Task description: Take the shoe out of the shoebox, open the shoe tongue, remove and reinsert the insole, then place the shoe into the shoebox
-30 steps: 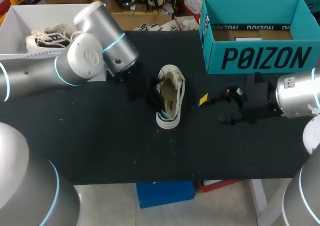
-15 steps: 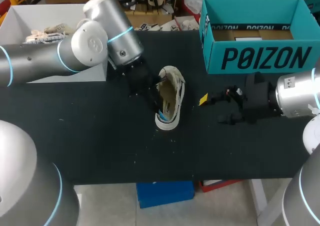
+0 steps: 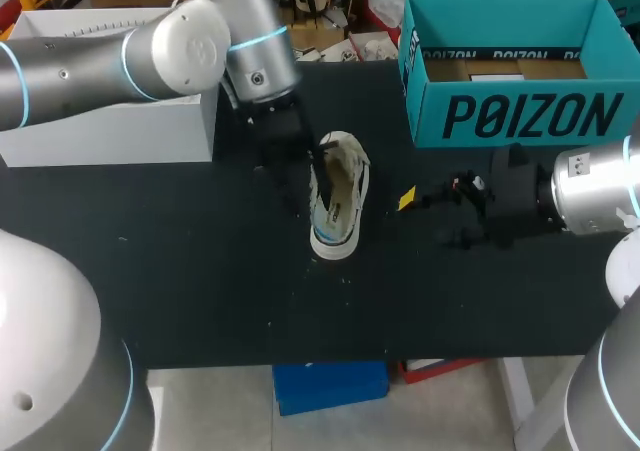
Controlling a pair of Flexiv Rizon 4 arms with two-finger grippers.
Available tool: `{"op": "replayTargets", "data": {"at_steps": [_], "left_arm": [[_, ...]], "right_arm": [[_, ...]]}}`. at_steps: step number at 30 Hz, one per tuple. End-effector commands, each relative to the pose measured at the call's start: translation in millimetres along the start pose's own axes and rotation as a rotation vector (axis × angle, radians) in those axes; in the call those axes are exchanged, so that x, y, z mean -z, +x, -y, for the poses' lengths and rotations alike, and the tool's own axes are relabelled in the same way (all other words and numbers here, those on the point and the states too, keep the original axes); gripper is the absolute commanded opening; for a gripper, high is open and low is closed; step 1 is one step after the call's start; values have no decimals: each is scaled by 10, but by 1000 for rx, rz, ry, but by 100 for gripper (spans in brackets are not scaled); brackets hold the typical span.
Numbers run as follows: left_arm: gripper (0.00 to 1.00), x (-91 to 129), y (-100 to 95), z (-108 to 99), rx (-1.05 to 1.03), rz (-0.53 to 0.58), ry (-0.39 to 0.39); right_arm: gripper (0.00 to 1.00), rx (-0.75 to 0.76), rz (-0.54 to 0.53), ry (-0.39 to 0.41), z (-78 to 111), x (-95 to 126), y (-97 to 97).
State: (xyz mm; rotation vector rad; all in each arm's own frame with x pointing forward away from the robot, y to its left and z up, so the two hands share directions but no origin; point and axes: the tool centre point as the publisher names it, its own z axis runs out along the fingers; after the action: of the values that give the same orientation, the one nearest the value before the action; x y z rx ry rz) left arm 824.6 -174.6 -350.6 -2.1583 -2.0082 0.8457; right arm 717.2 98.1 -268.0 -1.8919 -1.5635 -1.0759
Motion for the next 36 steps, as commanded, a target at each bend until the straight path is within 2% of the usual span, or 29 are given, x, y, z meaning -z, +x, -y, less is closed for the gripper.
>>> {"op": "replayTargets", "data": {"at_steps": [1, 3, 10, 18, 28, 36], "left_arm": [[28, 52, -28, 72, -12, -28, -72], [11, 52, -28, 52, -15, -30, -92], [1, -50, 28, 56, -12, -50, -105], [0, -181, 107, 50, 9, -53, -82], [4, -267, 55, -43, 21, -52, -79], [3, -379, 79, -110, 47, -71, -60]], "right_arm": [[100, 0, 2, 1, -1, 2, 5], [100, 0, 2, 1, -1, 2, 5], [100, 0, 2, 1, -1, 2, 5], [100, 0, 2, 1, -1, 2, 5], [100, 0, 2, 1, -1, 2, 5], [100, 0, 2, 1, -1, 2, 5]]}}
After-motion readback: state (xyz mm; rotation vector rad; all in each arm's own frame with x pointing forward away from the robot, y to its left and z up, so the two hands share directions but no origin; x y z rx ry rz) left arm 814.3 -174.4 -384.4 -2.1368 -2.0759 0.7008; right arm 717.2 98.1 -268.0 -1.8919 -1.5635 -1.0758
